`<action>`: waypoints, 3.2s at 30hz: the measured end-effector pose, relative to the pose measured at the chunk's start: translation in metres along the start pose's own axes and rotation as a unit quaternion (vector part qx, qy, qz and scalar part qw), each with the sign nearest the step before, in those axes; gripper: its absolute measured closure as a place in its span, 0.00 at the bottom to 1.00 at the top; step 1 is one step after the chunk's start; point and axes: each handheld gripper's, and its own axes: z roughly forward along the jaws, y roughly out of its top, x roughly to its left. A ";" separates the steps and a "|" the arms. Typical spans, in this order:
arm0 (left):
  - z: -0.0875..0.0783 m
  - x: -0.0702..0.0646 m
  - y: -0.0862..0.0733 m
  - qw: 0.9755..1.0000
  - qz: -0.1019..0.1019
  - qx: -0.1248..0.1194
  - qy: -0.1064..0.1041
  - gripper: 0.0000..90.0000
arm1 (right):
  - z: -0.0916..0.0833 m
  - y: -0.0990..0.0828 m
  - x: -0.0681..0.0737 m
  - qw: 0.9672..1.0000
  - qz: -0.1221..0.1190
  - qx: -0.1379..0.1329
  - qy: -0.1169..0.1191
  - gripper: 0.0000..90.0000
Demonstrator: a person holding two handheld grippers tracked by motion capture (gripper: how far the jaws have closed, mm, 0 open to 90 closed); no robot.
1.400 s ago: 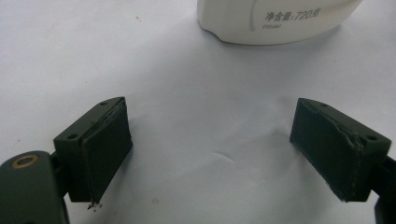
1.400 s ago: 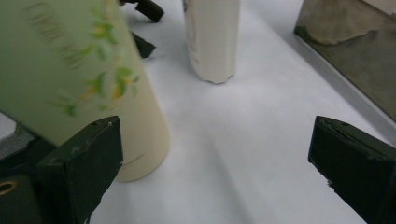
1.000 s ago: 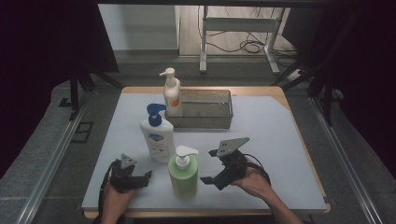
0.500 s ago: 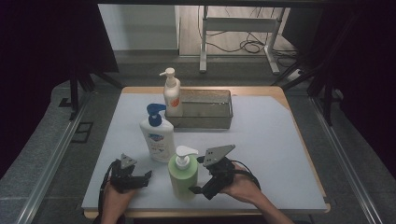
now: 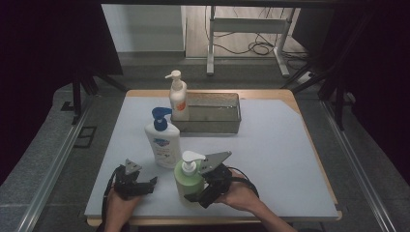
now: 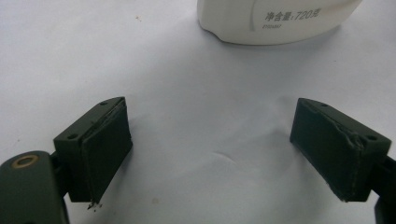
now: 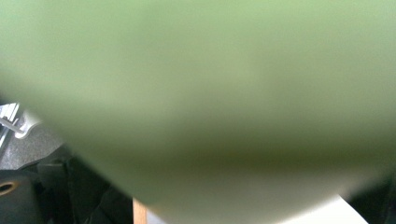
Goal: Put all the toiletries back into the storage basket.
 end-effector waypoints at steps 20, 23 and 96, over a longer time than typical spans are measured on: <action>0.000 0.000 0.000 1.000 -0.001 -0.001 0.000 0.13 | 0.000 0.006 0.005 0.999 0.002 0.005 -0.041 0.13; 0.000 0.000 0.000 1.000 -0.002 -0.001 0.000 0.13 | -0.003 0.006 0.002 0.999 0.003 0.002 -0.051 0.13; 0.000 0.000 0.000 1.000 0.000 -0.002 0.000 0.13 | -0.042 0.059 -0.123 0.969 0.083 -0.030 -0.232 0.14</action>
